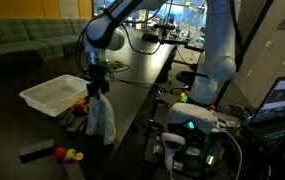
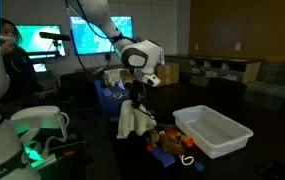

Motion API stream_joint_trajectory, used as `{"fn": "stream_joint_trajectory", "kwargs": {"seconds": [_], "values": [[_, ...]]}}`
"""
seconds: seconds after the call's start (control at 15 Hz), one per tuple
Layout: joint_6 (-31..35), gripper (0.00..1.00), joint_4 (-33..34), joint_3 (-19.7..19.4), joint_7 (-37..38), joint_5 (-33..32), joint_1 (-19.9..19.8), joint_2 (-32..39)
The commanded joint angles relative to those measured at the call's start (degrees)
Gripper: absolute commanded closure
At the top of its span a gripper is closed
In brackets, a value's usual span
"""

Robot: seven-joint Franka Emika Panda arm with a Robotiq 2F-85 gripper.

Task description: Pick up the towel on the right, move the objects in front of the storage container to the left

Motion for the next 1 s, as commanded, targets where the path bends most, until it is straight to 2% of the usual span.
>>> {"fn": "stream_joint_trajectory", "kwargs": {"seconds": [0.0,0.2,0.4,0.73,0.93], "values": [[-3.6,0.96,-5.8,-5.7,4.0,-2.4,-1.4,-8.8],[-4.5,0.96,-6.0,-10.1,11.4,-9.1,-2.3,-10.9],[-0.7,0.96,-4.2,-12.7,19.0,-15.7,-3.0,-9.5],[10.2,0.96,0.4,-16.0,34.8,-29.3,-1.9,-1.1],[13.1,0.96,5.5,-18.6,44.8,-38.9,0.6,7.6]]}}
